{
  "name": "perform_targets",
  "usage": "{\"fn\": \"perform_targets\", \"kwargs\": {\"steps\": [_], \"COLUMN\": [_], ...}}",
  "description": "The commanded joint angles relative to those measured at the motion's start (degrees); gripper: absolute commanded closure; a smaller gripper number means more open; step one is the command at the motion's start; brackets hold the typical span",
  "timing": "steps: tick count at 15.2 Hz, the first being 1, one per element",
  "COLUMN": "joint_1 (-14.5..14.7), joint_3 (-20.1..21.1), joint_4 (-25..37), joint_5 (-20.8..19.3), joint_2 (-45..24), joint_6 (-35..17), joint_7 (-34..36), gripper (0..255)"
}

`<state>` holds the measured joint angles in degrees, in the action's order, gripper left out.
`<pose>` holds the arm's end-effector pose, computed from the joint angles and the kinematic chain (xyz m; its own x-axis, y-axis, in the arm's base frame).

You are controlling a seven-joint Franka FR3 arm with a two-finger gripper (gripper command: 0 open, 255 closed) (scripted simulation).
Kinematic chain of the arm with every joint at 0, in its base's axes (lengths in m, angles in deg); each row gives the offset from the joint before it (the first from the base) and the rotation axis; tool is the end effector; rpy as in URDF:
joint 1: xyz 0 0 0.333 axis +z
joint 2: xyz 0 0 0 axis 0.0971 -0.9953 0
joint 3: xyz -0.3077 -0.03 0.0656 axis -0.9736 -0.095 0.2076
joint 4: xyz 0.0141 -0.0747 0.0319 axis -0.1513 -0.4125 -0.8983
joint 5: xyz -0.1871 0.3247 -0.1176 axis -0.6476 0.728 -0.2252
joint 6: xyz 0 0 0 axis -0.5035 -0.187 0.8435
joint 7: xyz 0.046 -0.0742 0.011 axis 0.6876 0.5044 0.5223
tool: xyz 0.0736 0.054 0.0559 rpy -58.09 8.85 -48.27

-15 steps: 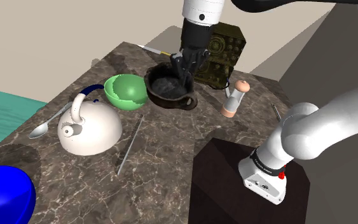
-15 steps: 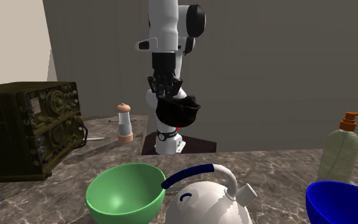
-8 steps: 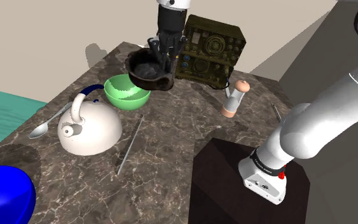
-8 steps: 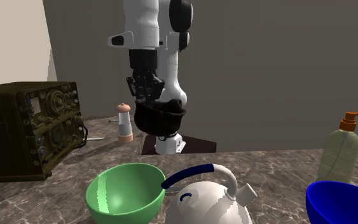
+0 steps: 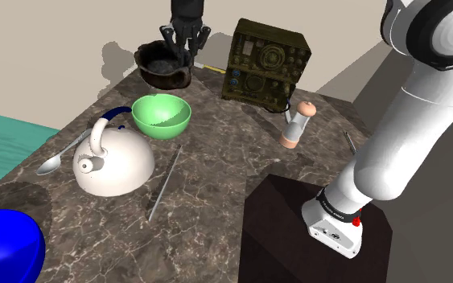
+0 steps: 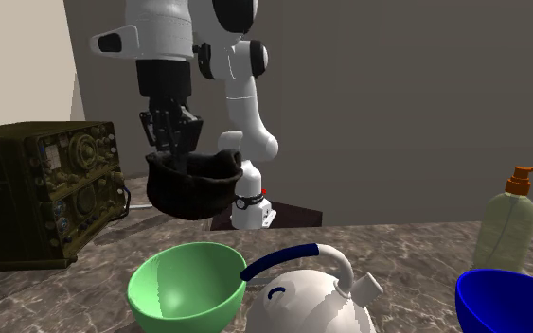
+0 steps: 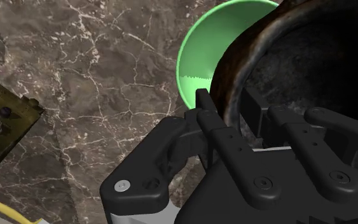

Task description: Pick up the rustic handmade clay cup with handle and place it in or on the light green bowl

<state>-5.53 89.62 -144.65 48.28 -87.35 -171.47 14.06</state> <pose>0.5654 0.2110 0.5772 0.9851 -0.1716 -0.0128 -0.1712 -0.9849 0.0269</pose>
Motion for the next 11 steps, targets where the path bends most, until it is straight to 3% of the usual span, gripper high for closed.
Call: {"fn": "perform_targets", "kwargs": {"steps": [1,2,11], "joint_1": [0.55,0.93,0.18], "joint_3": [-0.22,-0.35,-0.58], "joint_4": [6.73,9.72,1.00], "joint_5": [-1.98,-2.73,-2.28], "joint_2": [-5.25,-7.37,-6.10], "joint_6": [1.76,2.76,-4.75], "joint_7": [-0.07,-0.13,-0.10], "gripper": [255,255,255]}}
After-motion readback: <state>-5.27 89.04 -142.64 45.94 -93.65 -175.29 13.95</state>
